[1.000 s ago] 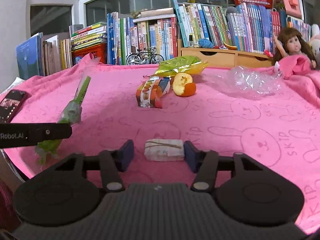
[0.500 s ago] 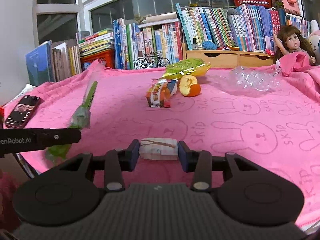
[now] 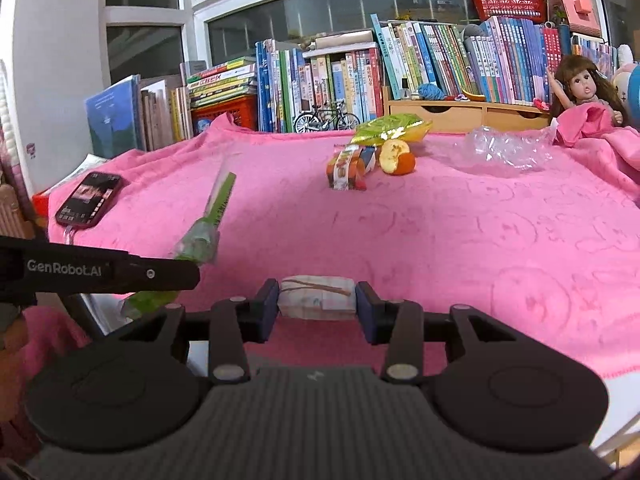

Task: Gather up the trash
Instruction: 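Carry the candy stick and white packet down into the bin and open both tools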

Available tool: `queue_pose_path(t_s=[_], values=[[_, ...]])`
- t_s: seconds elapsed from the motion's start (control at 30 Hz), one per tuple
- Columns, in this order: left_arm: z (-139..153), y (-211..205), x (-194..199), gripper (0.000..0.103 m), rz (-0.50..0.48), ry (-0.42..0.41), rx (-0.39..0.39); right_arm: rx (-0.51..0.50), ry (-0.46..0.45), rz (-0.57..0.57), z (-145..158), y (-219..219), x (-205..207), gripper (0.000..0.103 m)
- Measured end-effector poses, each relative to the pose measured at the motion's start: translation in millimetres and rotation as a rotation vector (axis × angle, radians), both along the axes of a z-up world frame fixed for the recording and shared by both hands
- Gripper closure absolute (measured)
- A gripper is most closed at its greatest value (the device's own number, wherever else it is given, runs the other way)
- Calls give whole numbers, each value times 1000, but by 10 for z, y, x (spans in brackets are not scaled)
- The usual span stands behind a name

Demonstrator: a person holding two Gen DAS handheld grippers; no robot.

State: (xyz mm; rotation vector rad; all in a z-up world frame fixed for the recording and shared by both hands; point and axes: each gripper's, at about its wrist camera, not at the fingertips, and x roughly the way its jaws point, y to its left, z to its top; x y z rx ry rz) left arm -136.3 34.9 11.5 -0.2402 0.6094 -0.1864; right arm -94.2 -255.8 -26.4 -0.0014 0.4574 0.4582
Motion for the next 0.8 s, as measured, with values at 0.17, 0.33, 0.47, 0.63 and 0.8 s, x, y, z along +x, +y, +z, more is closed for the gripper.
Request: queue_pose_path(t_s=[0.17,0.33,0.47,0.63,0.8], values=[[-151,-42,-147,79,-27,67,18,0,52,-2,-130,-53,-134,56],[-377,-114,-201,79,-46,155,47,-29,103,-10,-337,-59,-200,56],[-580,-187,-182,80,-63,239,69,-44,171,-7,-559,-47,-215,56],[-838,-259,-142,80,-76,330,71,-49,271,-24,-842,-55,-156,56],[-1118,-285,-55,80,-67,421,84,-38,363,-51,-1076,-78,-65,56]])
